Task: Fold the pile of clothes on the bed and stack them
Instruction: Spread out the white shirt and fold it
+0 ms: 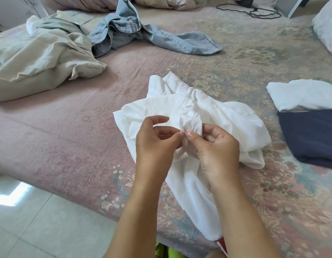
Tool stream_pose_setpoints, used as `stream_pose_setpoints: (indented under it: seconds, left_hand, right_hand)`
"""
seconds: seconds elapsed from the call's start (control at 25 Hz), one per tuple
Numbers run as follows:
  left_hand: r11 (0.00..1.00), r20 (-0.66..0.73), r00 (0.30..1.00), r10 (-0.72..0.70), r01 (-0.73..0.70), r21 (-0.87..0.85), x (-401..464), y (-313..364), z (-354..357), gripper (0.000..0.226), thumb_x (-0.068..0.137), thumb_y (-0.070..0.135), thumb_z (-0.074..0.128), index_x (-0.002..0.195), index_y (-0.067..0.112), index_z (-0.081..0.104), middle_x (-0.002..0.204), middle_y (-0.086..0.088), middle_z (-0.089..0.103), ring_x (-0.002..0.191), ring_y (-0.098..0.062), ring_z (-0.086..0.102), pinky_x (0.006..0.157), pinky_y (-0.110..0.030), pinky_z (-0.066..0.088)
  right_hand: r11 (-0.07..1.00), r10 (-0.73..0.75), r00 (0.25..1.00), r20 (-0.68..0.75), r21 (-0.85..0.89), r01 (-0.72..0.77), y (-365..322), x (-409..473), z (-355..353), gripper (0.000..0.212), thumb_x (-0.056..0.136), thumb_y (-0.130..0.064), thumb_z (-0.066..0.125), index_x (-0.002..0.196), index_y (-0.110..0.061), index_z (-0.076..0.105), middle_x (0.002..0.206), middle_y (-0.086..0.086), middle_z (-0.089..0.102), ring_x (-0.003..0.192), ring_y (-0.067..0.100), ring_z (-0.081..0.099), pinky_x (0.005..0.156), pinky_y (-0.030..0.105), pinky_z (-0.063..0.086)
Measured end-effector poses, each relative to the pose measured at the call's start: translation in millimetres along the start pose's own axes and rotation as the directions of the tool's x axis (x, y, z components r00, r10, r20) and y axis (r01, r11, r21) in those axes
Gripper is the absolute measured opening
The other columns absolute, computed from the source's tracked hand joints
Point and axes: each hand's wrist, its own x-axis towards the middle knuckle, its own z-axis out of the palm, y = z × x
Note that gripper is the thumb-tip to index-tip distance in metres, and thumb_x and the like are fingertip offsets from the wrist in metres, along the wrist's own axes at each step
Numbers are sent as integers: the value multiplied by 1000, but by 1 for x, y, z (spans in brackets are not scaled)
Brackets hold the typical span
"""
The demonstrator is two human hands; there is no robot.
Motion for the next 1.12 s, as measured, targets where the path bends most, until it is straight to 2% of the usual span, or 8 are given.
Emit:
stream_pose_setpoints:
  seconds: [0.12,0.24,0.36,0.64,0.8,0.96,1.12]
  left_hand:
    - [979,-16,993,115,-111,172,1,-5,3,36,75,-1,73,98,21,55,78,-3,68,72,-15,67,69,-27,56]
    - [923,42,975,219,-221,316,-3,-7,6,37,76,-1,71,101,21,55,76,4,67,70,-1,62,66,-11,47]
    - [902,35,965,259,-255,347,-4,-7,8,32,76,-1,73,98,17,57,73,6,69,71,3,62,65,-5,42]
    - [960,-17,987,159,-150,236,-2,-6,8,23,75,4,78,82,17,61,72,2,72,70,-7,69,66,-18,54]
    - [999,-47,999,6,-4,41,0,-6,7,17,75,1,78,85,7,65,68,-3,72,66,-16,71,62,-23,57]
    - [997,-46,997,-64,62,-38,3,-4,6,15,77,0,76,86,4,65,64,-3,70,59,-14,68,61,-22,57]
    - [932,49,960,-276,279,-231,9,0,3,15,77,-3,73,88,0,63,60,-5,66,50,-11,61,57,-19,56]
  right_hand:
    - [1000,7,1000,9,-2,-7,3,0,1,11,79,-9,75,79,-18,68,73,1,74,68,13,70,64,29,54]
    - [997,61,998,-7,36,-61,5,3,2,10,77,-15,78,81,-14,70,74,3,74,70,19,70,68,36,56]
    - [991,95,995,-41,101,-90,5,5,4,8,77,-14,78,77,-12,71,68,3,72,62,15,65,66,34,53]
    - [976,106,992,-73,199,-90,3,5,5,13,79,-3,74,74,-13,69,67,2,72,64,15,67,66,33,56]
    - [991,44,995,-88,126,-32,4,5,6,10,82,-4,72,77,-12,67,69,2,73,64,12,66,61,26,52]
    - [999,-32,996,-82,33,35,6,5,8,14,83,-5,70,78,-18,67,71,-5,73,66,4,66,64,21,51]
    - [997,-66,997,-34,38,67,7,8,6,10,84,-6,69,84,-16,68,80,-2,74,77,8,69,74,24,54]
